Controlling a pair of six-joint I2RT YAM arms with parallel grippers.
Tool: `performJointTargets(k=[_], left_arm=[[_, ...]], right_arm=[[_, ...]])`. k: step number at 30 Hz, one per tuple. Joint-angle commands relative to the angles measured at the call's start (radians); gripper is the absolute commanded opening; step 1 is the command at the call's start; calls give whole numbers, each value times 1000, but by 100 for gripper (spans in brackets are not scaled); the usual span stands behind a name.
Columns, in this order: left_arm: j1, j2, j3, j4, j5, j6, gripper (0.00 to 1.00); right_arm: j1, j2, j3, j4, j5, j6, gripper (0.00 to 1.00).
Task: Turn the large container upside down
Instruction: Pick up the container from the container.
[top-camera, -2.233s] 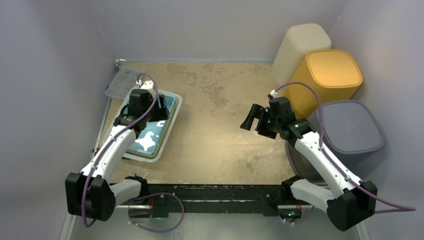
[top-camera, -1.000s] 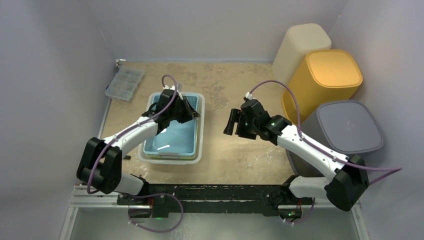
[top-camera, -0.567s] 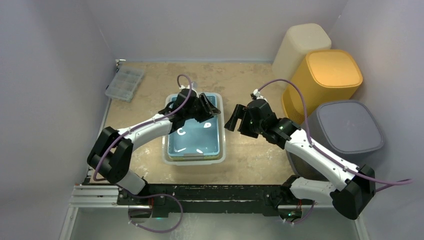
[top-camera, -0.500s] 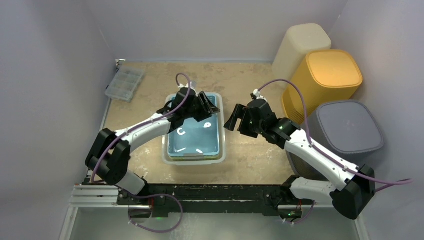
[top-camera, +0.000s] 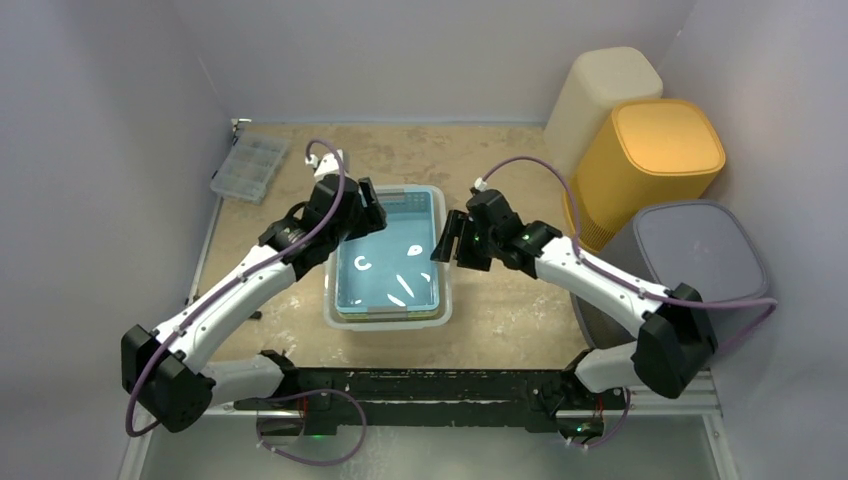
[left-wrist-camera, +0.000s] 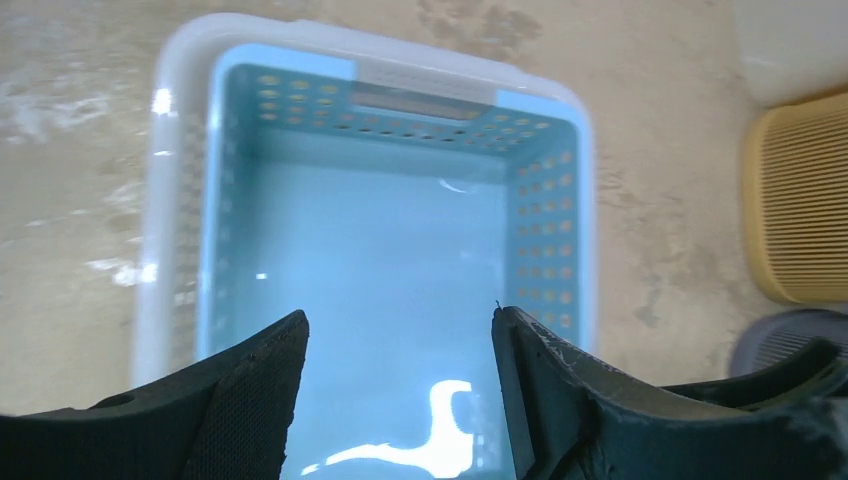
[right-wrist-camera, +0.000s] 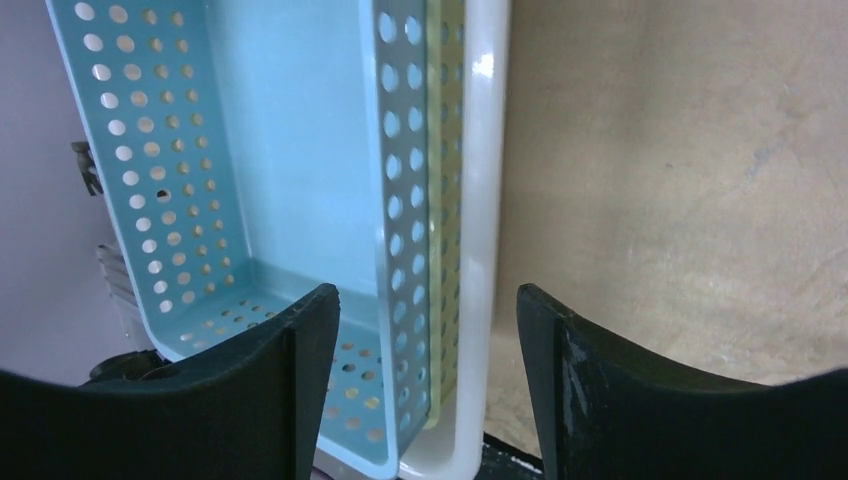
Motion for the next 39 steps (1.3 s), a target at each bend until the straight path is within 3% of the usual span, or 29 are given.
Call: performJointTargets(k=[1, 7, 22, 31, 39], left_arm=[[10, -71, -38, -165, -160, 80, 67], [11, -139, -130, -205, -165, 59, 67], [12, -119, -173, -186, -92, 47, 66], [11, -143, -175, -198, -83, 40, 64], [12, -154, -187, -217, -77, 15, 62]], right_arm=[[28, 76, 118, -12, -9, -63, 64], [78, 156, 207, -76, 91, -68, 58], [99, 245, 311, -149, 182, -120, 23], [96, 256, 360, -133, 103, -225, 0], [67, 216, 379, -78, -19, -267, 0]])
